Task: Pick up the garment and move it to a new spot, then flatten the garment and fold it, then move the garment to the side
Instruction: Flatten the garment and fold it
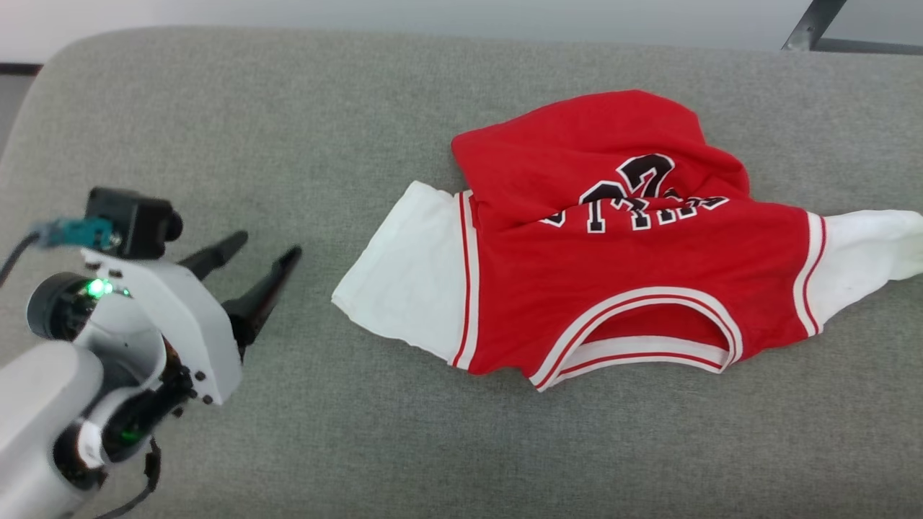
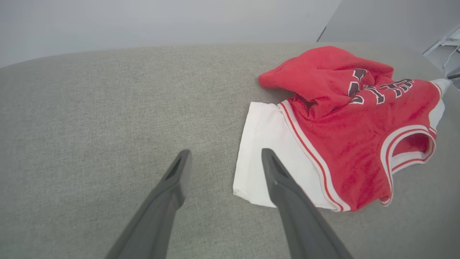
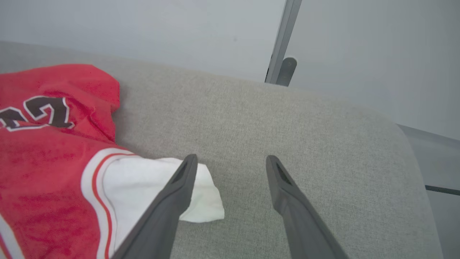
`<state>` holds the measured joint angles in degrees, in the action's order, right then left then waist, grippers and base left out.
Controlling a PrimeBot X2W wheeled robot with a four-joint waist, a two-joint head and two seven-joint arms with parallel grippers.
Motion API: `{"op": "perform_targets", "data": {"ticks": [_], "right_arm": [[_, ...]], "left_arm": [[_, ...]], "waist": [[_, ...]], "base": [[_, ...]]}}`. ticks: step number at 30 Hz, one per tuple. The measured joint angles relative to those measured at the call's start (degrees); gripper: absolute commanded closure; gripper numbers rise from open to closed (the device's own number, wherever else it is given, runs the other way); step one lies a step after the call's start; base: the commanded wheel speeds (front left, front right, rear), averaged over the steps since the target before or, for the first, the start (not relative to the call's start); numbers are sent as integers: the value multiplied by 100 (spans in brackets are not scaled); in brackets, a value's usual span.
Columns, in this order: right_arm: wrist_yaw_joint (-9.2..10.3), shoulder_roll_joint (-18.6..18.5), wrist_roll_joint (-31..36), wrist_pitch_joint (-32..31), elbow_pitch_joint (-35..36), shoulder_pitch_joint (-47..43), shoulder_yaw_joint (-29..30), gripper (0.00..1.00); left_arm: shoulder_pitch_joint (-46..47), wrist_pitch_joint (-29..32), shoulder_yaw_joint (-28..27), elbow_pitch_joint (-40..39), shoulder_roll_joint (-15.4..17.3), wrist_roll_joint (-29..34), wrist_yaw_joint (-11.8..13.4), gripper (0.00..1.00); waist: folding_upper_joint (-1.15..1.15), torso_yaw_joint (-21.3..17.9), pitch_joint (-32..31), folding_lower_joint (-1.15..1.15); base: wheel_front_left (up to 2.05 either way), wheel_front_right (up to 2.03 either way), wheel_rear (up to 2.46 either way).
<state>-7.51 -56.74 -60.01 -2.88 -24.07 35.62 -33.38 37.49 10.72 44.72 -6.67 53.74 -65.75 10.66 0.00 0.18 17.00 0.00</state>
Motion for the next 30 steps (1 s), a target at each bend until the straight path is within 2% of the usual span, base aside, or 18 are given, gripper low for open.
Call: {"op": "perform_targets", "data": {"ticks": [3, 7, 11, 18, 26, 30], "right_arm": [[0, 185, 80, 319, 285, -129, 209, 0], [0, 503, 232, 467, 889, -375, 355, 0], [0, 713, 511, 378, 1354, -601, 482, 0], [0, 1015, 909, 74, 1817, -884, 929, 0], [0, 1335, 1233, -180, 2141, -1138, 1393, 0], [0, 1454, 1382, -297, 2263, -1192, 1519, 0]], "left_arm": [[215, 871, 165, 131, 52, -344, -116, 0], [501, 1965, 391, 312, -7, -765, -136, 0], [661, 2629, 504, 603, -344, -1217, -101, 0], [837, 3048, 757, 1155, -932, -1338, 22, 0], [934, 3156, 856, 1868, -1251, -1356, 83, 0], [1009, 3154, 836, 2157, -1338, -1374, -19, 0]], "waist": [[0, -42, -81, 0], [0, -155, -148, 0], [0, -281, -183, 0], [0, -498, -127, 0], [0, -735, 68, 0], [0, -834, 166, 0]], "base": [[0, 0, 0], [0, 0, 0], [0, 0, 0], [0, 0, 0], [0, 0, 0], [0, 0, 0]]}}
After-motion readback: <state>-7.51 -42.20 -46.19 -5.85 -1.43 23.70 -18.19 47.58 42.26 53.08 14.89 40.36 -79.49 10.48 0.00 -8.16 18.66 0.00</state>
